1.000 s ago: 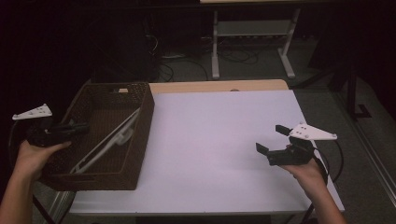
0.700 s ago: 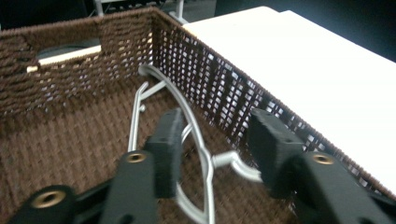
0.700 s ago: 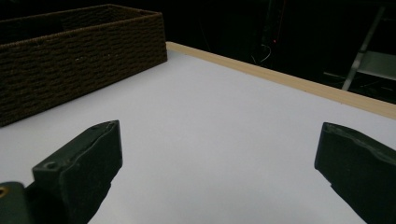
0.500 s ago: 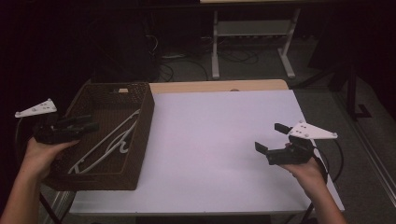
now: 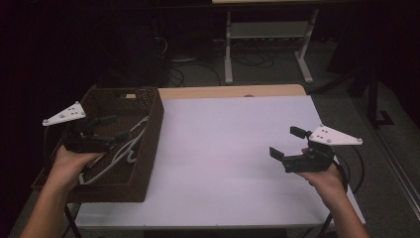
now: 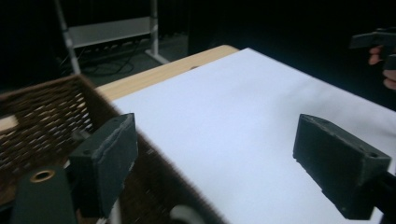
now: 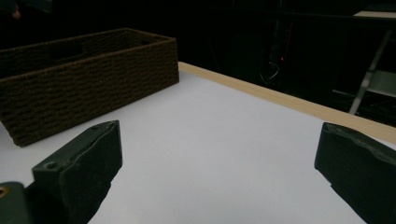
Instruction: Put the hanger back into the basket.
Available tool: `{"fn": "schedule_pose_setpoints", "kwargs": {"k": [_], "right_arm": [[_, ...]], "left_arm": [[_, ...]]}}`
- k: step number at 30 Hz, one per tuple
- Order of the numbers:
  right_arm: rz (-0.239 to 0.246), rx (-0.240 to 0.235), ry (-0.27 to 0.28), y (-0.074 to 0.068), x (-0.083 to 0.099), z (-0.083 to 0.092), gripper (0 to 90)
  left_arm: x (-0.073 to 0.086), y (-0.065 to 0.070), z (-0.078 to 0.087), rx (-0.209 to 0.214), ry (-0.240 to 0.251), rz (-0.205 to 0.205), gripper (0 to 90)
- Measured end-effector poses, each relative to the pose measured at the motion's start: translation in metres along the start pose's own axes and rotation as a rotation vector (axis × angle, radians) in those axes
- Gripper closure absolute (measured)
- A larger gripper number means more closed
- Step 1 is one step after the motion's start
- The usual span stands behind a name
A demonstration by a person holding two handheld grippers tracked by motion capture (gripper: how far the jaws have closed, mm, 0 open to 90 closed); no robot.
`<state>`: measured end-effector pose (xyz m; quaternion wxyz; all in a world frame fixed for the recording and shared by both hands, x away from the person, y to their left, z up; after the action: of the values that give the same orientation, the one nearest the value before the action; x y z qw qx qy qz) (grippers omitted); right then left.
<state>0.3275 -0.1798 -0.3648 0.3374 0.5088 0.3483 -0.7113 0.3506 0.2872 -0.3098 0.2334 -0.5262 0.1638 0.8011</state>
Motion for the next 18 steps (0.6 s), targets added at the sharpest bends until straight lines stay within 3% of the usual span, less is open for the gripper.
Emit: {"fn": "schedule_pose_setpoints", "kwargs": {"k": [8,18], "right_arm": [[0.005,-0.025,0.049,-0.004,-0.015,-0.004,0.2],[0.014,-0.051,0.079,-0.007,-0.03,-0.012,0.2]], "left_arm": [[-0.003,0.029,-0.015,0.037,0.051,0.008,11.1],[0.002,0.051,-0.03,0.06,0.104,0.014,8.0]]}}
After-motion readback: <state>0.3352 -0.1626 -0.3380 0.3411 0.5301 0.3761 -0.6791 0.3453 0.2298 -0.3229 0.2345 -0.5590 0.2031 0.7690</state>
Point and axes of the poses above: each handheld gripper's, and its own axes: z roughly backward along the jaws, x roughly out of its underside, y roughly to its right, the point moved 7 cm from there along -z, roughly forward along the jaws, and after that the axes turned 15 degrees about -x, right-handed, at the moved point
